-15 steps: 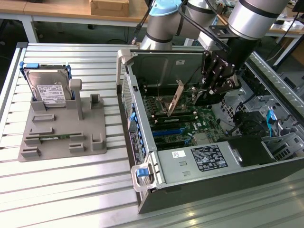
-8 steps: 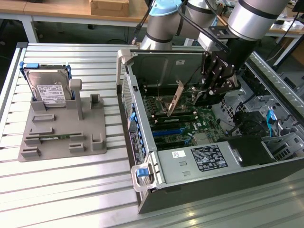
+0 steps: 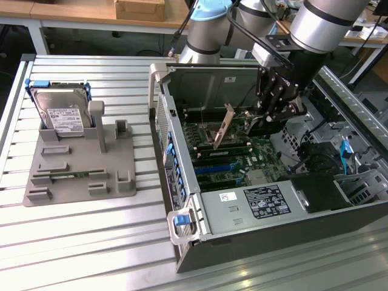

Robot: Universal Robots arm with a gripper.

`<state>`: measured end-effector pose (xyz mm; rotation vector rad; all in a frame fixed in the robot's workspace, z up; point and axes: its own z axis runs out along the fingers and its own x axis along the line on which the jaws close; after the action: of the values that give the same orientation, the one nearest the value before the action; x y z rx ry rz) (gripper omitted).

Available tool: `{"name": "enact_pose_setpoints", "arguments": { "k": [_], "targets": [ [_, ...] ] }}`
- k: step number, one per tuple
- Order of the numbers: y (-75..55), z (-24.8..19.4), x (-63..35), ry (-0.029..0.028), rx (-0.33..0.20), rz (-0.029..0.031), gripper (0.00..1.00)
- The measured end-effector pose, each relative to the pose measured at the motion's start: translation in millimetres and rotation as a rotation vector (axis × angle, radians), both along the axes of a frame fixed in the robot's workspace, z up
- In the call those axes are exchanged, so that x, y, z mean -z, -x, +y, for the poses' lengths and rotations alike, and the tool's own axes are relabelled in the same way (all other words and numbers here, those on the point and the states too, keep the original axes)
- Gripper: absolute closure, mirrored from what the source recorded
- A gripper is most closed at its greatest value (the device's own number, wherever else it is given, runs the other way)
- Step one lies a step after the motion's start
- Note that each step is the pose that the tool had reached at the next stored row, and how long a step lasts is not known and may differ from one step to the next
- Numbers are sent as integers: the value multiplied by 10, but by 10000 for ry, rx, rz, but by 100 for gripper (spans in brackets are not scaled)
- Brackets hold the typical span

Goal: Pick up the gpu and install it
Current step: 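Insert the gpu into the slot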

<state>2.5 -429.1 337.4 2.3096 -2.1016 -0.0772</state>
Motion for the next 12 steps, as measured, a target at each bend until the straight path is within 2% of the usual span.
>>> {"name": "enact_pose_setpoints", "arguments": {
  "k": [12],
  "targets": [
    [0, 0, 41, 0, 0, -1, 74]
  ]
}}
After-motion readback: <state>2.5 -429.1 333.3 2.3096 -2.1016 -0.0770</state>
